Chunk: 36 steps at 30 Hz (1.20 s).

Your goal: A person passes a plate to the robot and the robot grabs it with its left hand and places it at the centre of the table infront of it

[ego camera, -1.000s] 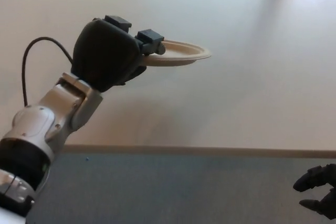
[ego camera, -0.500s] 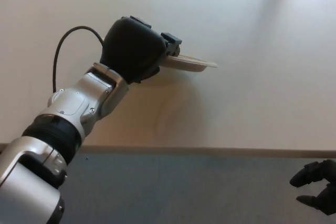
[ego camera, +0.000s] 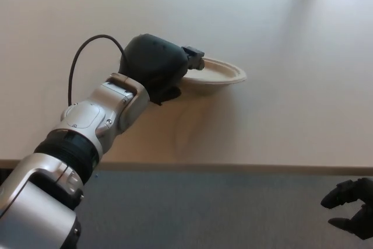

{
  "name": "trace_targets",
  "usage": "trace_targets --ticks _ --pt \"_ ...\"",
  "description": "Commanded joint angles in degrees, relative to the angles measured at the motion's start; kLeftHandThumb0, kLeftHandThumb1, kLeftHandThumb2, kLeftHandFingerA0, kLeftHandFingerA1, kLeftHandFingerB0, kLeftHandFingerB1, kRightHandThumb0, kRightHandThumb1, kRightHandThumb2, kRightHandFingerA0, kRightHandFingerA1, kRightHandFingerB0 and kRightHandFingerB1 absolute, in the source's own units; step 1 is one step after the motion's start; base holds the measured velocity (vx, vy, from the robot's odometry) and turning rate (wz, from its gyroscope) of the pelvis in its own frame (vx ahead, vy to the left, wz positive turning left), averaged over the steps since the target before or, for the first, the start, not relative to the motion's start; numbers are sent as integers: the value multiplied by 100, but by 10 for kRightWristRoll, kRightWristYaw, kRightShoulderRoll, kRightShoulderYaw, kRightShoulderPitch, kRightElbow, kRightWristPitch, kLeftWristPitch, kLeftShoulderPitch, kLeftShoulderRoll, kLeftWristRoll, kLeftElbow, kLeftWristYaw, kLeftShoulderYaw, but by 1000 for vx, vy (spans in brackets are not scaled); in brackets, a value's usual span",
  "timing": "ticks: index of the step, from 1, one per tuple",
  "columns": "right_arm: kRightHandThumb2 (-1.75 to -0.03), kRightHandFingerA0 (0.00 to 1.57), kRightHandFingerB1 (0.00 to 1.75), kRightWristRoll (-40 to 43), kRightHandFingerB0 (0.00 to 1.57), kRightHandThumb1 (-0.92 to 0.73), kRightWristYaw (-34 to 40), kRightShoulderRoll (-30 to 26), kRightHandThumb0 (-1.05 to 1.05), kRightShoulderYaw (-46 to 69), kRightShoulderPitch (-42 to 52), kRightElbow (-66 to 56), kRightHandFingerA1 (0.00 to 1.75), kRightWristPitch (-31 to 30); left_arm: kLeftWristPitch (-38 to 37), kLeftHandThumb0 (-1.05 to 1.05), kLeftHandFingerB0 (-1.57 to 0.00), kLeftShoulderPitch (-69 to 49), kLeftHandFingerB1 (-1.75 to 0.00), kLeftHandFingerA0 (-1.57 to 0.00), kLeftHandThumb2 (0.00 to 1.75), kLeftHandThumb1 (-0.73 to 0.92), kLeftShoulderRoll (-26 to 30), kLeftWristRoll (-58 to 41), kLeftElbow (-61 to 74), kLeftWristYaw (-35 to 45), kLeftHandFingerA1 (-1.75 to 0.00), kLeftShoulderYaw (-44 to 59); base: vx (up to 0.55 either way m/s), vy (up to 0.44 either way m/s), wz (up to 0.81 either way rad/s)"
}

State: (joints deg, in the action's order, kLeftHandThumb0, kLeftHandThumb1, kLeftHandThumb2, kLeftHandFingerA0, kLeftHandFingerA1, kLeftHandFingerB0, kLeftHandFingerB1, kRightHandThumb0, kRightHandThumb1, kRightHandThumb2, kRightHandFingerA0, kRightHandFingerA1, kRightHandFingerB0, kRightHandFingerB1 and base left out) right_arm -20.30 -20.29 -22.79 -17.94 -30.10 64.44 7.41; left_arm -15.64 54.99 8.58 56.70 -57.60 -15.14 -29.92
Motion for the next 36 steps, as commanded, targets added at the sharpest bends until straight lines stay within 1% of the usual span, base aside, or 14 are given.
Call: trace_targets --ticks 1,2,3,4,5,11,19,23,24,28,29,30,32,36 --pt "-58 52 47 -8 41 -63 -4 -9 -61 -1 -15 -9 61 -11 193 -68 -4 64 -23 -24 76 42 -27 -152 -51 434 -46 76 0 0 0" --pt "-58 53 47 -5 41 -63 -3 -7 -60 2 -16 -4 62 -11 191 -69 -5 64 -23 -20 56 50 -27 -161 -54 442 -33 82 0 0 0" --pt "-58 53 46 -5 41 -63 -2 -6 -60 2 -16 -2 61 -11 190 -75 -4 65 -20 -12 79 45 -28 -163 -57 448 -41 83 0 0 0" --pt "-58 53 46 -5 41 -63 -1 -6 -60 2 -17 -2 61 -11 191 -75 -4 66 -20 -12 79 45 -28 -162 -58 452 -41 82 0 0 0" --pt "-58 54 46 -7 40 -64 -1 -7 -59 0 -17 -3 62 -10 192 -73 -5 66 -18 -2 85 44 -28 -165 -60 455 -16 85 0 0 0" --pt "-58 52 49 -5 40 -64 0 -9 -57 3 -20 -2 63 -5 207 -83 0 69 -7 0 87 47 -27 -188 -58 486 0 108 0 0 0" --pt "-58 58 47 -4 44 -64 -3 -10 -46 3 -23 -8 64 -13 204 -84 0 74 0 0 90 43 -21 -163 -56 524 -1 93 0 0 0" --pt "-57 56 48 -5 44 -62 -3 -9 -42 3 -30 0 63 -8 210 -85 0 78 0 -9 90 44 -13 -172 -59 558 -26 99 0 0 0" --pt "-57 56 48 -6 44 -61 -2 -10 -41 2 -30 1 63 -7 211 -104 0 76 -5 -9 62 62 -13 -173 -60 564 -28 101 0 0 0" --pt "-57 56 48 -9 44 -61 -3 -11 -42 0 -33 -3 63 -11 211 -103 0 68 -3 -6 62 69 -11 -180 -45 564 -28 105 0 0 0" --pt "-57 56 48 -9 44 -61 -3 -11 -42 -1 -33 -2 63 -9 214 -96 0 65 0 -3 102 56 -11 -186 -42 567 -12 110 0 0 0" --pt "-57 56 48 -9 44 -61 -3 -11 -42 -1 -33 -2 63 -8 215 -96 0 64 0 -3 102 56 -11 -188 -40 569 -12 112 0 0 0" --pt "-57 57 49 -9 45 -59 -1 -9 -39 -1 -38 1 64 -8 229 -98 0 58 -4 0 120 76 -18 -209 -42 549 -8 135 0 0 0" --pt "-57 58 49 -6 44 -58 -3 -9 -37 1 -41 3 65 -11 212 -91 0 48 -10 0 123 82 -18 -215 -38 535 -10 146 0 0 0"
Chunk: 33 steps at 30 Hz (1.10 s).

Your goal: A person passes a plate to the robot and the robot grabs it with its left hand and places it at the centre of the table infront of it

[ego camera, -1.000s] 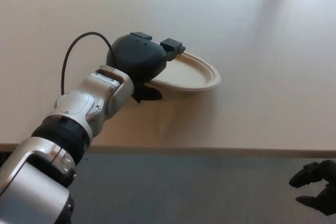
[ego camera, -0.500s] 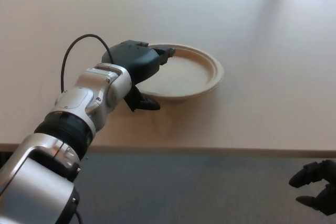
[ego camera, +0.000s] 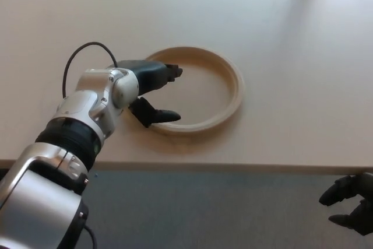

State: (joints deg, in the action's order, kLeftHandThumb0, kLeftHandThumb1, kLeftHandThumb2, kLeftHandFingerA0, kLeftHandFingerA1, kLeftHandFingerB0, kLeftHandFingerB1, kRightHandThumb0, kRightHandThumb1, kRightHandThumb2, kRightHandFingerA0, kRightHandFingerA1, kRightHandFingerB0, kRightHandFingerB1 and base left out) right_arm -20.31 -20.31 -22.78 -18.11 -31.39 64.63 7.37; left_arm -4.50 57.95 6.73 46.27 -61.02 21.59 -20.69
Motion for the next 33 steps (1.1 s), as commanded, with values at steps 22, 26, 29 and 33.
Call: trace_targets --ticks 22,26,29,33 --pt "-57 54 47 -9 41 -59 -9 -9 -48 4 -33 2 62 -17 26 -85 -10 -134 -39 -17 109 85 83 -154 545 8 -42 160 0 0 0" --pt "-57 54 48 -9 42 -60 -9 -10 -48 4 -22 3 63 -10 -32 -82 -12 -201 -26 -25 74 91 69 -203 691 -28 -33 217 0 0 0" --pt "-57 55 48 -8 42 -60 -7 -9 -49 4 -20 3 62 -9 -27 -74 -7 -243 -36 -20 92 64 34 -260 780 -29 -43 251 0 0 0" --pt "-57 55 47 -10 42 -61 -6 -9 -48 2 -9 7 62 -8 -48 -40 -12 -339 -35 -25 65 45 21 -284 917 -27 -38 271 0 0 0"
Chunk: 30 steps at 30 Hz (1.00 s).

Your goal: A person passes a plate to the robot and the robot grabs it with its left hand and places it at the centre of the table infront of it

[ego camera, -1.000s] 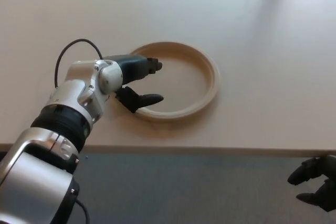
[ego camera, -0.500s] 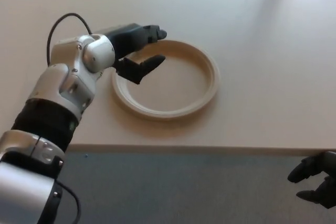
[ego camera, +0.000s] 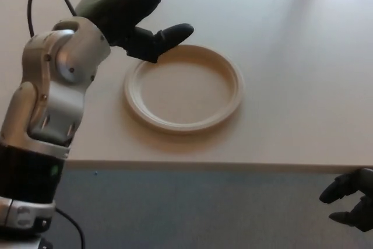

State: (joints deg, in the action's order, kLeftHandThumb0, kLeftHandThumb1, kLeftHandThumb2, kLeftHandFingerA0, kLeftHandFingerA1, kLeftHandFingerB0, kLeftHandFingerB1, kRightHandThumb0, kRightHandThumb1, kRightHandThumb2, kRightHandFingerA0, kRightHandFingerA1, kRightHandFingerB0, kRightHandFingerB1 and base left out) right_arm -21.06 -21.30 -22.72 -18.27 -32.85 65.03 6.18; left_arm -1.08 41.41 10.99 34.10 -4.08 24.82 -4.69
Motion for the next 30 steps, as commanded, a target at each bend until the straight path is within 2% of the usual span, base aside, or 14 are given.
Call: trace_targets --ticks 1,8,9,10,11,12,13,14,19,22,23,24,25,30 --pt "-57 55 47 -3 42 -61 5 -10 -49 3 9 4 62 3 -109 -27 -19 -210 -29 -28 56 52 -20 -164 382 -63 -31 115 0 0 0" --pt "-57 56 47 0 45 -61 9 -9 -47 6 16 8 62 4 -201 -25 -24 -370 -34 -29 60 52 -13 -222 483 -57 -35 148 0 0 0" --pt "-57 54 48 3 44 -60 8 -8 -47 8 19 9 62 3 -214 -12 -16 -398 -48 -23 85 39 -13 -234 486 -54 -53 152 0 0 0" --pt "-57 54 48 6 44 -60 8 -7 -47 10 21 10 62 3 -222 -12 -16 -415 -48 -23 85 39 -14 -241 485 -53 -53 154 0 0 0" --pt "-57 53 49 9 43 -60 6 -6 -47 13 27 11 64 4 -236 -14 -33 -454 -33 -37 57 59 -15 -246 479 -52 -36 158 0 0 0" --pt "-57 53 49 10 43 -60 6 -6 -47 14 32 11 64 7 -243 -14 -33 -481 -33 -37 57 59 -16 -243 472 -52 -36 161 0 0 0" --pt "-57 55 48 6 42 -61 8 -5 -48 9 35 13 62 7 -260 -8 -24 -512 -51 -25 86 41 -14 -240 442 -54 -53 167 0 0 0" --pt "-57 55 48 4 42 -62 9 -5 -48 7 40 13 63 9 -267 -12 -38 -531 -33 -36 59 60 -13 -240 426 -53 -38 171 0 0 0" --pt "-58 57 50 1 44 -62 24 -2 -50 4 61 10 64 20 -278 -13 -47 -586 -36 -39 60 60 -6 -215 358 -62 -40 179 0 0 0" --pt "-58 57 48 1 44 -62 32 2 -52 6 61 15 62 13 -279 -9 -56 -590 -39 -57 58 62 15 -208 283 -53 -42 181 0 0 0" --pt "-58 58 46 1 44 -62 36 3 -52 7 60 17 61 12 -263 -21 -65 -583 -40 -73 58 60 30 -185 252 -53 -44 181 0 0 0" --pt "-58 58 46 0 44 -62 40 3 -52 7 60 18 61 11 -246 -21 -65 -576 -40 -73 58 60 45 -160 222 -54 -44 181 0 0 0" --pt "-58 57 46 1 44 -62 43 3 -52 9 60 18 61 11 -227 -23 -66 -564 -41 -88 58 59 62 -143 184 -53 -52 176 0 0 0" --pt "-57 56 49 4 41 -62 47 2 -53 11 90 10 64 26 -203 -29 -68 -536 -42 -89 57 57 107 -77 28 -90 -49 146 0 0 0"
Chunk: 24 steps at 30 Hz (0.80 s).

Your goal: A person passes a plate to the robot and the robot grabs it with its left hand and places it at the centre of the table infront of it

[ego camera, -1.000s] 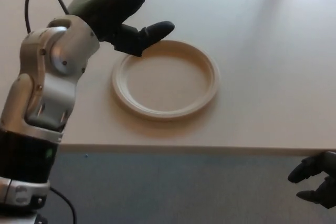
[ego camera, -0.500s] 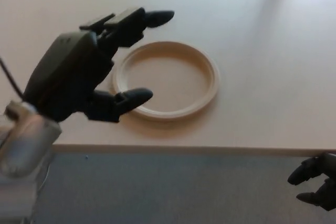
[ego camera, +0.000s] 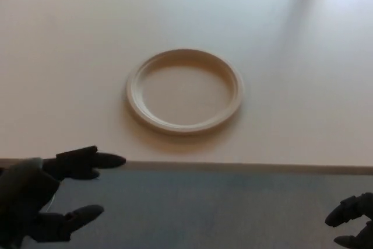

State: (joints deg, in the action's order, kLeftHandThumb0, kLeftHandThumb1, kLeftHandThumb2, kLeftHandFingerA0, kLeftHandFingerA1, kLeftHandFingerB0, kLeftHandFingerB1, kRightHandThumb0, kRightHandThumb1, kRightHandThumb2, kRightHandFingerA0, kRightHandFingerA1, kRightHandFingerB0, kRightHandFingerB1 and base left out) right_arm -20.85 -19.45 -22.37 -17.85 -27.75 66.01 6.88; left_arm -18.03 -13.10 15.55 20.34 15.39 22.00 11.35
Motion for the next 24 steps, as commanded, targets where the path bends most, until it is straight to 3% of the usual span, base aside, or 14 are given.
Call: trace_targets --ticks 1,3,4,5,11,13,14,17,18,22,23,24 --pt "-57 56 49 0 41 -62 29 -2 -53 5 40 0 64 20 -36 -29 -68 20 -42 -89 57 57 68 69 -199 -73 -49 -21 0 0 0" --pt "-57 54 49 -3 42 -62 31 -2 -53 2 46 -1 62 18 -42 -30 -69 45 -43 -85 57 58 77 91 -307 -120 -48 -41 0 0 0" --pt "-58 55 49 -3 44 -62 33 1 -52 1 48 3 63 16 -40 -35 -51 49 -55 -66 85 46 72 101 -359 -155 -63 -47 0 0 0" --pt "-57 55 48 -2 43 -62 33 3 -52 2 51 5 62 15 -40 -37 -59 54 -39 -66 57 57 70 110 -397 -183 -43 -53 0 0 0" --pt "-57 56 48 2 43 -61 38 2 -53 6 77 1 63 19 -38 -40 -43 86 -35 -51 59 63 72 134 -543 -283 -39 -81 0 0 0" --pt "-58 54 47 -5 43 -62 47 1 -53 0 82 -4 60 19 -34 -46 -42 89 -34 -47 59 64 69 123 -565 -294 -36 -76 0 0 0" --pt "-58 51 47 -7 41 -62 51 3 -52 -1 87 -6 59 16 -23 -52 -29 95 -46 -36 83 49 66 101 -590 -287 -50 -65 0 0 0" --pt "-57 45 47 1 38 -62 53 6 -52 5 100 -7 60 19 -8 -47 -29 108 -46 -42 86 49 72 87 -633 -279 -54 -67 0 0 0" --pt "-91 42 55 2 26 -44 53 5 -53 5 106 -8 66 20 -15 -42 -42 114 -35 -49 59 64 72 72 -655 -269 -39 -62 0 0 0" --pt "-89 35 54 -4 24 -46 61 4 -62 2 111 -17 64 20 -16 -46 -42 129 -34 -49 59 64 75 60 -690 -260 -38 -65 0 0 0" --pt "-88 32 53 -4 23 -46 69 5 -63 4 109 -20 62 12 -10 -48 -29 145 -47 -43 88 51 74 44 -707 -244 -55 -59 0 0 0" --pt "-88 32 53 -4 23 -46 70 5 -63 4 109 -21 62 11 -11 -48 -29 148 -47 -43 88 51 74 42 -712 -243 -55 -59 0 0 0"
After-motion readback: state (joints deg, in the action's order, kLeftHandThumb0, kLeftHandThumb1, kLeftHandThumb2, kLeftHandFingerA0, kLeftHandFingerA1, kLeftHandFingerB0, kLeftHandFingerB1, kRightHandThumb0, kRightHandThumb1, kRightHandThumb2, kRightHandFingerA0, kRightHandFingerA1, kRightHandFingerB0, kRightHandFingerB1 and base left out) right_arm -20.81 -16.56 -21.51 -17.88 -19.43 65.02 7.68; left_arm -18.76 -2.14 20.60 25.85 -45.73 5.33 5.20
